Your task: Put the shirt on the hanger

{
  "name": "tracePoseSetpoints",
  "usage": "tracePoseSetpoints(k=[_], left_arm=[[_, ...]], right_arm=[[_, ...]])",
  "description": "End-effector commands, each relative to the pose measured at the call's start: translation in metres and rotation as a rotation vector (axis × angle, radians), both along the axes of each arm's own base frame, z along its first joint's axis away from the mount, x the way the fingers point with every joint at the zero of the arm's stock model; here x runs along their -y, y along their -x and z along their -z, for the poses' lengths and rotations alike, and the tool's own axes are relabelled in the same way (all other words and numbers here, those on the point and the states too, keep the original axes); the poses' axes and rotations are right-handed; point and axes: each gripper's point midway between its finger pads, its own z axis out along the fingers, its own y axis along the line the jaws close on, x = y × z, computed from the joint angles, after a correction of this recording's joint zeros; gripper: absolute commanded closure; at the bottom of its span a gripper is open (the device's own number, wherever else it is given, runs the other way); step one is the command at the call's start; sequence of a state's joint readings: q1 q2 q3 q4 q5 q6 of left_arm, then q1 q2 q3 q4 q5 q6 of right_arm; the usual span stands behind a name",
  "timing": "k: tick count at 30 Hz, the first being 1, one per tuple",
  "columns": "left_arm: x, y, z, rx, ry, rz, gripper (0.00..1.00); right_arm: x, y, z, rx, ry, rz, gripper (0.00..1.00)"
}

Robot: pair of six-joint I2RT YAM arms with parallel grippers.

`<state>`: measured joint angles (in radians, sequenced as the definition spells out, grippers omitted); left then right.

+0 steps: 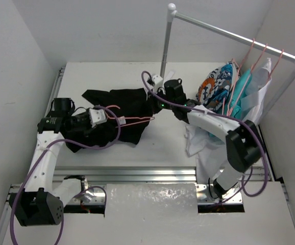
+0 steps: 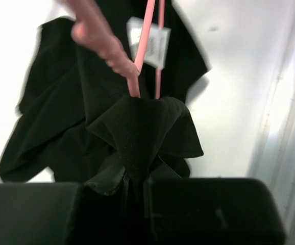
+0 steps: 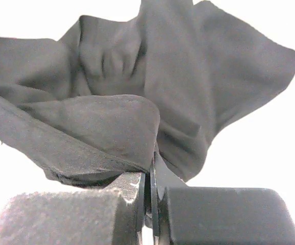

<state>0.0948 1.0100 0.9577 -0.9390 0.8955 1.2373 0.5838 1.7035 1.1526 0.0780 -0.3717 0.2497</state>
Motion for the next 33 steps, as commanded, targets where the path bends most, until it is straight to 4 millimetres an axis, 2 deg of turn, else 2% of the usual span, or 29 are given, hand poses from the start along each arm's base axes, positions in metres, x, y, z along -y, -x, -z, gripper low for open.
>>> tracePoseSetpoints(k=[1, 2, 6, 10, 15, 19, 21, 22, 23, 24, 26, 29, 30, 31, 33], left_arm=[[-0.018, -0.038, -0.029, 0.104, 0.009, -0.183, 1.00], [-0.023, -0.043, -0.031, 0.111, 0.012, -0.226, 1.00], [-0.040, -0.064, -0.047, 0.185, 0.004, -0.362, 1.00], [-0.066, -0.085, -0.072, 0.299, -0.037, -0.515, 1.00], [-0.083, -0.092, -0.071, 0.387, -0.182, -0.499, 1.00], [-0.079, -0.088, -0.071, 0.391, -0.203, -0.455, 1.00], [-0.078, -0.088, -0.080, 0.401, -0.187, -0.457, 1.00], [-0.078, -0.087, -0.084, 0.411, -0.184, -0.463, 1.00], [-0.079, -0.087, -0.088, 0.421, -0.182, -0.468, 1.00], [-0.080, -0.088, -0.090, 0.430, -0.185, -0.472, 1.00], [-0.084, -0.091, -0.090, 0.435, -0.206, -0.490, 1.00], [-0.091, -0.095, -0.091, 0.451, -0.230, -0.517, 1.00], [-0.091, -0.095, -0.089, 0.445, -0.234, -0.512, 1.00], [-0.089, -0.094, -0.089, 0.441, -0.230, -0.499, 1.00], [-0.082, -0.088, -0.083, 0.415, -0.228, -0.455, 1.00]], right_arm=[[0.029, -0.019, -0.013, 0.096, 0.089, 0.173, 1.00], [0.031, -0.022, -0.020, 0.108, 0.099, 0.191, 1.00], [0.047, -0.031, -0.024, 0.116, 0.185, 0.260, 1.00], [0.049, -0.033, -0.034, 0.148, 0.226, 0.239, 1.00], [0.058, -0.037, -0.037, 0.172, 0.260, 0.267, 1.00], [0.063, -0.049, -0.047, 0.207, 0.295, 0.302, 1.00], [0.073, -0.056, -0.035, 0.204, 0.375, 0.332, 1.00], [0.077, -0.062, -0.037, 0.217, 0.403, 0.356, 1.00], [0.090, -0.069, -0.032, 0.228, 0.467, 0.404, 1.00], [0.093, -0.073, -0.021, 0.214, 0.498, 0.416, 1.00], [0.098, -0.075, -0.018, 0.177, 0.499, 0.437, 1.00], [0.089, -0.071, -0.022, 0.171, 0.442, 0.406, 1.00], [0.076, -0.063, -0.034, 0.180, 0.369, 0.339, 1.00], [0.069, -0.052, -0.024, 0.162, 0.339, 0.284, 1.00], [0.046, -0.042, -0.035, 0.191, 0.205, 0.192, 0.97]])
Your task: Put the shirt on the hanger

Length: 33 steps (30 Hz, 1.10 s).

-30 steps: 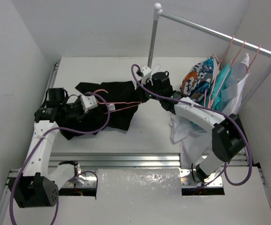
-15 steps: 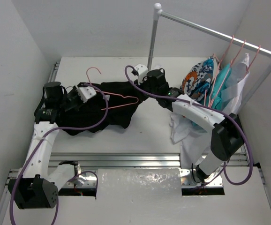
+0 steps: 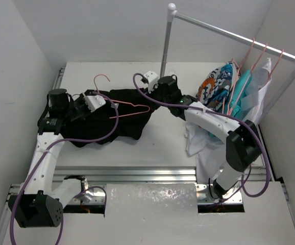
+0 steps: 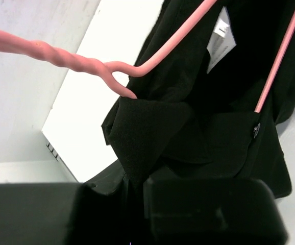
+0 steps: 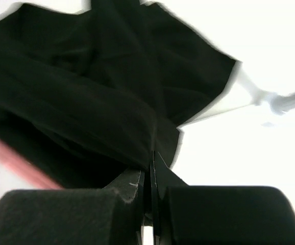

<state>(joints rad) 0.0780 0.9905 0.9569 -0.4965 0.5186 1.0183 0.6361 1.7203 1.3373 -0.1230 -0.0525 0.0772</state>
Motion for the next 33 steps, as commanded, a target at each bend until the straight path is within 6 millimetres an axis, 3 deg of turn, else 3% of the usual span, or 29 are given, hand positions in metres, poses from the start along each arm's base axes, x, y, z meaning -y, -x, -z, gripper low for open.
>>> tracePoseSetpoints(k=[1, 3, 5, 8, 13, 17, 19, 20, 25, 27, 31, 33], left_arm=[[-0.016, -0.001, -0.037, 0.102, -0.057, -0.036, 1.00], [-0.006, 0.005, -0.031, 0.077, -0.046, 0.018, 1.00], [-0.003, 0.011, -0.022, 0.053, -0.059, 0.053, 1.00], [0.007, 0.021, -0.010, 0.015, -0.056, 0.120, 1.00], [0.021, 0.031, 0.006, -0.019, -0.046, 0.222, 1.00], [0.022, 0.037, 0.026, -0.061, -0.065, 0.239, 1.00], [0.021, 0.037, 0.031, -0.071, -0.073, 0.235, 1.00], [0.020, 0.038, 0.035, -0.077, -0.074, 0.232, 1.00], [0.025, 0.041, 0.035, -0.081, -0.058, 0.252, 1.00], [0.025, 0.041, 0.036, -0.084, -0.059, 0.251, 1.00], [0.019, 0.044, 0.038, -0.091, -0.093, 0.239, 1.00], [0.010, 0.042, 0.039, -0.094, -0.123, 0.196, 1.00]], right_arm=[[0.011, 0.015, -0.004, -0.009, -0.117, -0.082, 0.96], [-0.004, 0.033, 0.004, -0.052, -0.191, -0.182, 0.93], [-0.009, 0.045, 0.035, -0.142, -0.218, -0.203, 0.93], [-0.008, 0.047, 0.073, -0.257, -0.203, -0.142, 0.93], [-0.004, 0.044, 0.118, -0.360, -0.166, -0.036, 0.81], [-0.001, 0.051, 0.136, -0.394, -0.144, -0.011, 0.75], [0.001, 0.053, 0.141, -0.407, -0.155, 0.008, 0.61], [0.004, 0.058, 0.146, -0.420, -0.153, 0.016, 0.58], [-0.011, 0.072, 0.150, -0.484, -0.250, -0.051, 0.56], [-0.020, 0.075, 0.148, -0.496, -0.295, -0.088, 0.57], [-0.012, 0.068, 0.150, -0.511, -0.280, -0.009, 1.00], [0.012, 0.059, 0.153, -0.485, -0.201, 0.111, 1.00]])
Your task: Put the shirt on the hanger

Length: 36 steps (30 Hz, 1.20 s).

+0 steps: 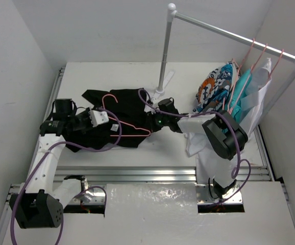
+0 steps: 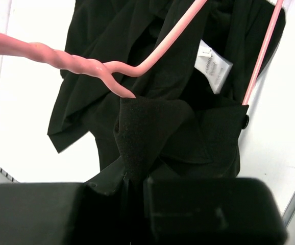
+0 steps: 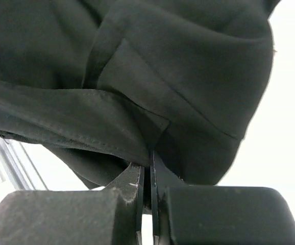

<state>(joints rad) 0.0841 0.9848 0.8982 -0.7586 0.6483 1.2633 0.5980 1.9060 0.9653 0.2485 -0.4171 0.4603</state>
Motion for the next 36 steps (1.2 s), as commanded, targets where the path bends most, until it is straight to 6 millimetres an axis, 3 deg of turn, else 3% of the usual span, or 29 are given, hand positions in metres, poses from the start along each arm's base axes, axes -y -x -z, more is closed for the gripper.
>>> tracePoseSetpoints(k=[1, 2, 4, 5, 9, 15, 19, 25, 26, 29, 34, 36], left_arm=[[-0.014, -0.009, -0.015, 0.093, -0.061, -0.046, 1.00], [-0.020, -0.020, -0.019, 0.134, -0.075, -0.081, 1.00], [-0.037, -0.031, -0.009, 0.121, -0.107, -0.188, 1.00], [-0.044, -0.040, -0.009, 0.131, -0.118, -0.235, 1.00], [-0.046, -0.046, -0.015, 0.168, -0.106, -0.265, 1.00], [-0.069, -0.070, -0.051, 0.329, -0.081, -0.455, 1.00], [-0.081, -0.076, -0.062, 0.398, -0.131, -0.512, 1.00], [-0.075, -0.071, -0.037, 0.374, -0.224, -0.463, 1.00], [-0.070, -0.070, -0.027, 0.364, -0.260, -0.458, 1.00], [-0.064, -0.071, -0.022, 0.380, -0.283, -0.468, 1.00], [-0.053, -0.079, -0.034, 0.348, -0.173, -0.501, 1.00], [-0.044, -0.078, -0.033, 0.313, -0.133, -0.485, 1.00]], right_arm=[[0.040, -0.018, 0.003, 0.017, 0.153, 0.172, 1.00], [0.054, -0.030, -0.012, 0.081, 0.197, 0.251, 1.00], [0.068, -0.029, -0.020, 0.116, 0.231, 0.290, 1.00], [0.071, -0.031, -0.034, 0.151, 0.227, 0.312, 1.00], [0.068, -0.027, -0.049, 0.218, 0.284, 0.286, 1.00], [0.077, -0.024, -0.065, 0.227, 0.332, 0.315, 1.00], [0.087, -0.028, -0.075, 0.256, 0.375, 0.340, 1.00], [0.088, -0.044, -0.118, 0.357, 0.441, 0.361, 1.00], [0.084, -0.051, -0.136, 0.389, 0.434, 0.373, 1.00], [0.076, -0.054, -0.156, 0.448, 0.484, 0.368, 1.00], [0.041, -0.032, -0.152, 0.442, 0.452, 0.258, 1.00], [0.013, -0.021, -0.156, 0.418, 0.333, 0.187, 1.00]])
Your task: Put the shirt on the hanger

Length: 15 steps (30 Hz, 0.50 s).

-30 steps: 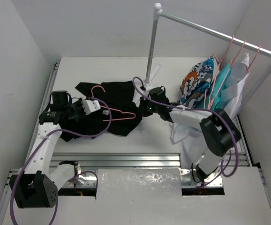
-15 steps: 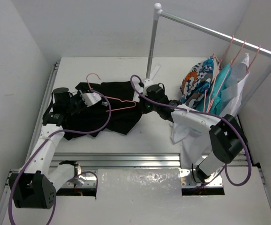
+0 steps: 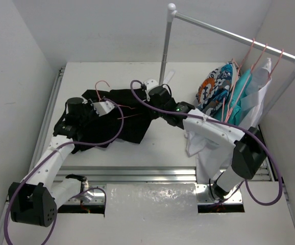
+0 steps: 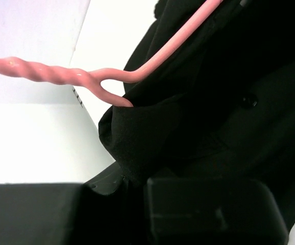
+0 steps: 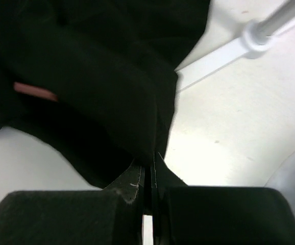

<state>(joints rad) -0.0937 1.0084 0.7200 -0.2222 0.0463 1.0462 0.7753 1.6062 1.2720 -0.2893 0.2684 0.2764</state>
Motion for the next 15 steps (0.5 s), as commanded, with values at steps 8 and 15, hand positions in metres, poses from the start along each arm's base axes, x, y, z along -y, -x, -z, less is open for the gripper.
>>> tracePoseSetpoints(k=[8, 15], left_arm=[[0.073, 0.017, -0.053, -0.029, 0.343, 0.230, 1.00], [0.089, 0.045, -0.043, -0.113, 0.350, 0.357, 1.00]], right_arm=[[-0.113, 0.061, -0.067, 0.142, -0.367, -0.499, 1.00], [-0.104, 0.106, -0.061, 0.125, -0.302, -0.766, 0.41]])
